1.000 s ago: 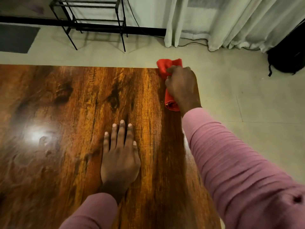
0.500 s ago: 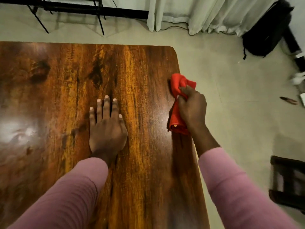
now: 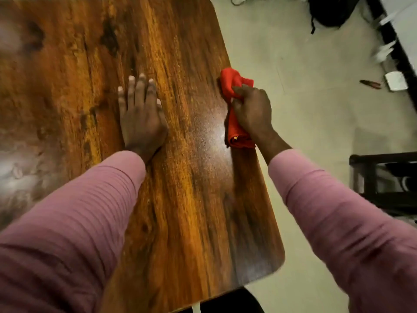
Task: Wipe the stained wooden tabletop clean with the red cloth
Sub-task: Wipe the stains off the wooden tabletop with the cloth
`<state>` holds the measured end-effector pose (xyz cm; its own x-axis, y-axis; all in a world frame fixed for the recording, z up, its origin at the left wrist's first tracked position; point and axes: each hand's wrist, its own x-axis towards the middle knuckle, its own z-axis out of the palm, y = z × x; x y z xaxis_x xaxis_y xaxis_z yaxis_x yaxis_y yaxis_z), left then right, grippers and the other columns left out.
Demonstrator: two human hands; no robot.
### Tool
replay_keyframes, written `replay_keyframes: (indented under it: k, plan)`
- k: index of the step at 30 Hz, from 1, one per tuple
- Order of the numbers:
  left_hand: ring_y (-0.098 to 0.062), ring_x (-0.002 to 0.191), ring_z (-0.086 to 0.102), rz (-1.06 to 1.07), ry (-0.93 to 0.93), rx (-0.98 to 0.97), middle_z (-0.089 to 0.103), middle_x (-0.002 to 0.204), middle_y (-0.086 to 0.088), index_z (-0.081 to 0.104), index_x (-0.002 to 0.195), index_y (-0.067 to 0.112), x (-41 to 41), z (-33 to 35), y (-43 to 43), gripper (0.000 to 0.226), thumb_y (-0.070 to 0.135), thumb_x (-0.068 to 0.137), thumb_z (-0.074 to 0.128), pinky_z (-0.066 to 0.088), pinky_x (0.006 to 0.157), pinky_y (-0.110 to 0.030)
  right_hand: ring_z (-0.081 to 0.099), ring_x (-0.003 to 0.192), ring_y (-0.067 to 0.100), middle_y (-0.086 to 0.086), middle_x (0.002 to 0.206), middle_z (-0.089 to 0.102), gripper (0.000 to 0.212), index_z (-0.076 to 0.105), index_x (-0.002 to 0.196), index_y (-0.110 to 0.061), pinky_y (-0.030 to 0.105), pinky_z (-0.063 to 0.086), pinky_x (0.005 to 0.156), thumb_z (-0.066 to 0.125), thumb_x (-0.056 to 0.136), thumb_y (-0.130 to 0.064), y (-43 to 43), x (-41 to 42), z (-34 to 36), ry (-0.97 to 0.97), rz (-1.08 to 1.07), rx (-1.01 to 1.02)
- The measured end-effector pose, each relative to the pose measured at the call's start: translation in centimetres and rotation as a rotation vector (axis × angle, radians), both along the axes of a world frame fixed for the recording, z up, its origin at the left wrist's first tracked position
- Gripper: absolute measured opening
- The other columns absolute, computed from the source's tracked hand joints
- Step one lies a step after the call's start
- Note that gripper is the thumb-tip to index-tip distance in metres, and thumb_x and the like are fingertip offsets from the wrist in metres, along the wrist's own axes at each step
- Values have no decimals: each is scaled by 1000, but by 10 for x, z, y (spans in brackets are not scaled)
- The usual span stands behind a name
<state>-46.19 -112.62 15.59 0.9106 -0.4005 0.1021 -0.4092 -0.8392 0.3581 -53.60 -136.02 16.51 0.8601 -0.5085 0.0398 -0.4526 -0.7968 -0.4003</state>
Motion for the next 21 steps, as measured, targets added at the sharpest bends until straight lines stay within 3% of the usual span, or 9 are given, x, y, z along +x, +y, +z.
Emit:
replay_keyframes:
  k: [9,14,17,21]
  plan:
    - [-27,151,10,-136,93,41,22,162,-12,27,153,8,-146,-5,42,56,29,101,18,2,122,-48,57,97,32,-2,120,66,36,65,120,-23,30,41,76,58,86,-15,55,-171,7,-44,-53,84]
    - [-27,151,11,-125,139,50,22,161,-11,28,152,9,-204,1,66,55,29,102,20,0,123,-45,53,92,31,1,128,61,35,66,119,-21,28,34,72,60,86,-12,84,-249,8,-33,-127,95]
    - [-26,151,12,-123,174,32,23,161,-11,29,152,10,-232,10,81,55,30,102,20,-1,123,-44,51,92,27,-3,129,60,36,66,118,-22,27,37,72,60,85,-11,101,-284,8,-29,-197,133]
    - [-27,151,12,-127,205,59,22,161,-13,29,152,8,-257,21,99,55,29,102,20,-2,122,-43,48,91,20,-4,118,65,38,63,121,-26,27,36,69,58,86,-11,123,-316,14,-12,-302,177]
